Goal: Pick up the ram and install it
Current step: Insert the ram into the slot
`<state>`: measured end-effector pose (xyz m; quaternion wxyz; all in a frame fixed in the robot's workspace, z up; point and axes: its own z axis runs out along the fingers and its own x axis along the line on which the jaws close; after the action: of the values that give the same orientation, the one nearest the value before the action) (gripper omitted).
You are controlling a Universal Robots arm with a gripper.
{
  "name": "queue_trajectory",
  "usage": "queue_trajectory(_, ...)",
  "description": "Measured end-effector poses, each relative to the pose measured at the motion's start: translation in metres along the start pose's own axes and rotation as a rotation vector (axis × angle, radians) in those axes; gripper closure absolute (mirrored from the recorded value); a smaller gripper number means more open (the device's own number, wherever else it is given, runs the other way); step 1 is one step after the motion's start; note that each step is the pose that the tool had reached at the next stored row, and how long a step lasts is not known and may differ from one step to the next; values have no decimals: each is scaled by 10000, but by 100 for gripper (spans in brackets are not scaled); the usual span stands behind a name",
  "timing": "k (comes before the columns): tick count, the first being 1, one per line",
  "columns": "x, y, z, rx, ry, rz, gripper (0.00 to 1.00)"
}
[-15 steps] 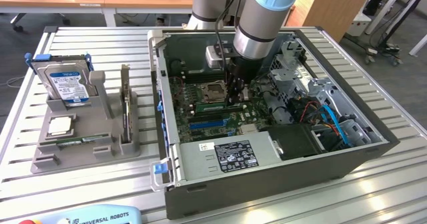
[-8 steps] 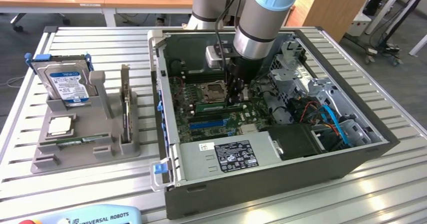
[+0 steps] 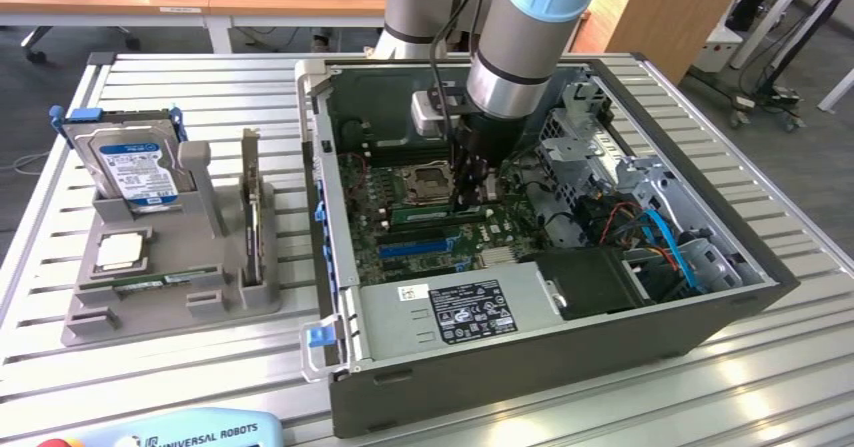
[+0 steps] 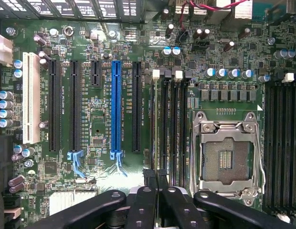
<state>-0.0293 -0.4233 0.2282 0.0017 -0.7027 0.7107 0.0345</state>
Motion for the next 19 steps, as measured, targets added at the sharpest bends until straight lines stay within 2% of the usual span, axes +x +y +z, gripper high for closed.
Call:
queue_trajectory(12, -5, 4, -91, -1, 0, 0, 89)
queue_trajectory(19, -5, 4, -95, 4, -1, -1, 89)
